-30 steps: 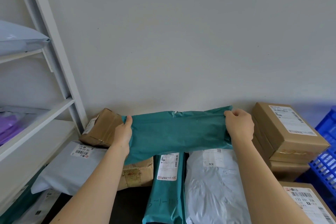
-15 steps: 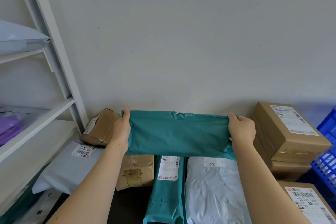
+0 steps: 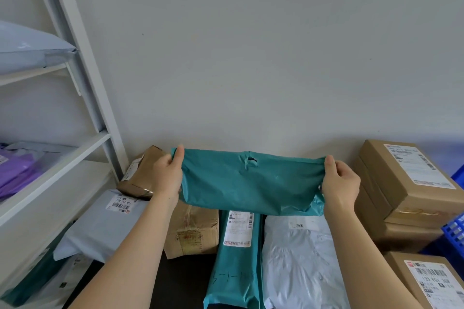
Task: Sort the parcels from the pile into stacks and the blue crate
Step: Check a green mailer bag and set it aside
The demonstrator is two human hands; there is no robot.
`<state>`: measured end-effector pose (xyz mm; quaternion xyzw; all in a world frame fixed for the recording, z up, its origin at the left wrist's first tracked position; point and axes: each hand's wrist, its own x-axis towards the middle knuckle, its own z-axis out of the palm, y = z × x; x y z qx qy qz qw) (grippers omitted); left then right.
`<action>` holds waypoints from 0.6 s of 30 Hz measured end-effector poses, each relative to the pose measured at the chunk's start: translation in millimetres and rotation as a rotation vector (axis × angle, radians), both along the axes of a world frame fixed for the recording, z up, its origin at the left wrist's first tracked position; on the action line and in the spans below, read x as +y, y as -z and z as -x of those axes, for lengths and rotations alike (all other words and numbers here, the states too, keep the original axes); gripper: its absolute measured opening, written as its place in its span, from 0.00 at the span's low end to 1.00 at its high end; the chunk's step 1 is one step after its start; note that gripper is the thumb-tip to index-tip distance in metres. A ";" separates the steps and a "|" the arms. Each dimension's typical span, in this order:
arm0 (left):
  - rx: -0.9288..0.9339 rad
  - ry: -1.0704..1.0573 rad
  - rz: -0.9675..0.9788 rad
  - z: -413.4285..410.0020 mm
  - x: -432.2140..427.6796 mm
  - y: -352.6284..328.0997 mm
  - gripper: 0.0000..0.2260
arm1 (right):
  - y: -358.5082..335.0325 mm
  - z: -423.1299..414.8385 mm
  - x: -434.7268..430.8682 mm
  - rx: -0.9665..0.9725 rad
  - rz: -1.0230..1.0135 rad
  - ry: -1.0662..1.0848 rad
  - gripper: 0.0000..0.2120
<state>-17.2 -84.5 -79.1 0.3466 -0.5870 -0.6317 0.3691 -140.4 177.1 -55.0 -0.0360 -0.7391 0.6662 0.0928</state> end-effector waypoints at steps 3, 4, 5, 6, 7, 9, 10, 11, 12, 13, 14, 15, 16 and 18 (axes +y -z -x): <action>0.014 -0.110 0.164 -5.0 -7.3 0.8 0.18 | 2.8 -11.2 -5.7 0.005 0.183 -0.090 0.13; 0.027 -0.132 0.166 -6.4 -7.7 1.1 0.19 | 4.9 -14.8 -8.0 -0.006 0.200 -0.107 0.13; 0.043 -0.139 0.157 -7.6 -6.3 2.0 0.21 | 7.9 -17.6 -10.4 -0.026 0.203 -0.117 0.12; 0.046 -0.138 0.132 -8.9 -3.0 2.7 0.21 | 11.9 -19.8 -12.7 -0.056 0.194 -0.121 0.10; 0.042 -0.139 0.088 -10.6 1.5 4.4 0.19 | 16.9 -22.1 -14.8 -0.084 0.183 -0.120 0.08; 0.015 -0.156 0.009 -13.3 9.3 11.2 0.18 | 27.0 -25.9 -17.9 -0.128 0.168 -0.090 0.05; 0.002 -0.170 -0.004 -14.8 11.7 15.0 0.19 | 30.7 -27.5 -19.4 -0.147 0.161 -0.071 0.05; -0.012 -0.190 -0.003 -15.6 12.8 19.8 0.19 | 34.2 -28.4 -20.5 -0.168 0.152 -0.053 0.07; -0.027 -0.211 0.006 -16.9 12.3 24.7 0.17 | 36.9 -29.3 -21.7 -0.189 0.143 -0.035 0.09; -0.036 -0.226 0.014 -18.2 12.5 26.8 0.15 | 39.0 -29.3 -22.0 -0.206 0.134 -0.011 0.11; -0.039 -0.239 0.022 -20.0 12.0 28.7 0.14 | 40.5 -29.5 -22.0 -0.219 0.121 0.023 0.12; -0.037 -0.249 0.029 -21.2 11.5 29.9 0.14 | 41.3 -28.5 -21.2 -0.225 0.102 0.067 0.13; -0.039 -0.261 0.036 -22.2 10.7 31.3 0.14 | 42.2 -27.3 -19.7 -0.232 0.078 0.112 0.13; -0.048 -0.291 0.048 -26.0 9.2 33.6 0.14 | 42.2 -25.8 -14.5 -0.243 0.028 0.179 0.12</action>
